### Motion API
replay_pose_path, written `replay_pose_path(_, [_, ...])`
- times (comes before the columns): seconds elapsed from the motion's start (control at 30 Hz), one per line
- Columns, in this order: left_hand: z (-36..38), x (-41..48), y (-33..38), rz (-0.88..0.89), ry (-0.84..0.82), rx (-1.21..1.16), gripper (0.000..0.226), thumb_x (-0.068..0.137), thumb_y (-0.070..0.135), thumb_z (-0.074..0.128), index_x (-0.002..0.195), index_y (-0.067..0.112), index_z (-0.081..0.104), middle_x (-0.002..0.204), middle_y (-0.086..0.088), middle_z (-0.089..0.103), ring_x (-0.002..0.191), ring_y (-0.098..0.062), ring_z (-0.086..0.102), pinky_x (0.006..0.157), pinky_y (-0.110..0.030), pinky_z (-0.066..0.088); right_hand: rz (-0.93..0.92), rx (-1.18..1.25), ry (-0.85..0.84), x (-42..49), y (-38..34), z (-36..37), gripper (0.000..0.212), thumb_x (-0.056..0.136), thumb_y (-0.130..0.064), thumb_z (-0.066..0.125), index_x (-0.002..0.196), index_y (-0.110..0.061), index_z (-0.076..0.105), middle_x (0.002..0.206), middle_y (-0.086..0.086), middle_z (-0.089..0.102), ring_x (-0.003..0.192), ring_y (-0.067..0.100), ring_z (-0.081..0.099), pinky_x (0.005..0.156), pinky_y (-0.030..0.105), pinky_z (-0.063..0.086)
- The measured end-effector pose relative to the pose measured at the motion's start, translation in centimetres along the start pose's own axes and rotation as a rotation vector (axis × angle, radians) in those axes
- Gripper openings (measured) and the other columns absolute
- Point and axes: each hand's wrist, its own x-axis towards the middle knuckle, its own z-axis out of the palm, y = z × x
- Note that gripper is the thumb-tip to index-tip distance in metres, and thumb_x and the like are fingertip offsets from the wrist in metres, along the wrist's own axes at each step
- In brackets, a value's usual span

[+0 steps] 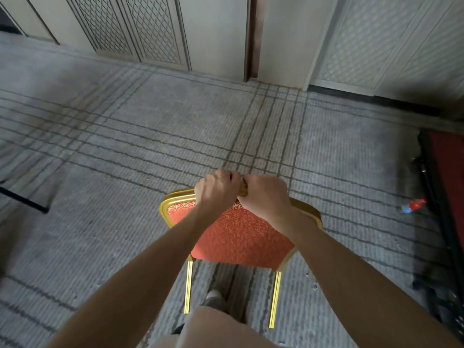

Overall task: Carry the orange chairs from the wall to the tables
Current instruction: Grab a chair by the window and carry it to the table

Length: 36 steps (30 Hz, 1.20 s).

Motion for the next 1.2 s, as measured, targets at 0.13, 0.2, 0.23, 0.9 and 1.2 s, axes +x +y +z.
replay_pose_path(0.13, [-0.9,6.8,-0.8,-0.033,0.036,-0.042,0.039,0.100,0.040,0.039,0.076,0.018,0.060,0.072,0.000,0.056,0.068,-0.025,0.056,0.056,-0.032,0.039,-0.020,0.044,0.002,5.4,2.0,-0.6,0.026,0.091,-0.044,0.055,0.085,-0.022,0.066,0.067,0.002,0.066,0.065,0.026,0.064,0.057,0.032,0.049])
replay_pose_path(0.2, [-1.1,9.9,-1.0,0.173,0.055,0.087,0.031,0.102,0.037,0.039,0.088,0.017,0.059,0.075,-0.002,0.053,0.067,-0.029,0.057,0.053,-0.033,0.037,-0.045,0.069,0.002,8.3,3.6,-0.7,0.031,0.091,-0.047,0.056,0.084,-0.019,0.066,0.066,0.002,0.064,0.064,0.025,0.063,0.055,0.031,0.044])
replay_pose_path(0.23, [-1.3,11.0,-1.3,0.252,0.060,0.111,0.027,0.102,0.036,0.040,0.097,0.017,0.059,0.077,-0.002,0.052,0.067,-0.029,0.056,0.051,-0.033,0.036,-0.054,0.073,-0.008,9.5,4.1,-0.8,0.032,0.091,-0.047,0.057,0.083,-0.018,0.065,0.064,0.001,0.061,0.064,0.024,0.062,0.055,0.030,0.042])
replay_pose_path(0.9, [-4.7,46.3,-3.5,0.022,0.093,-0.088,0.042,0.100,0.045,0.031,0.068,0.022,0.045,0.063,0.003,0.043,0.069,-0.024,0.048,0.067,-0.033,0.037,-0.164,0.047,0.075,43.4,14.2,-2.4,0.033,0.084,-0.043,0.065,0.090,-0.011,0.072,0.079,0.012,0.071,0.078,0.034,0.067,0.064,0.036,0.049])
replay_pose_path(1.2, [-5.7,52.4,-8.4,-0.025,0.444,-0.023,0.033,0.099,0.029,0.043,0.072,0.015,0.057,0.062,-0.007,0.064,0.055,-0.037,0.061,0.048,-0.038,0.048,-0.594,0.035,0.200,57.3,13.4,0.4,0.021,0.064,-0.031,0.078,0.066,-0.011,0.069,0.048,0.011,0.060,0.041,0.034,0.059,0.037,0.029,0.043])
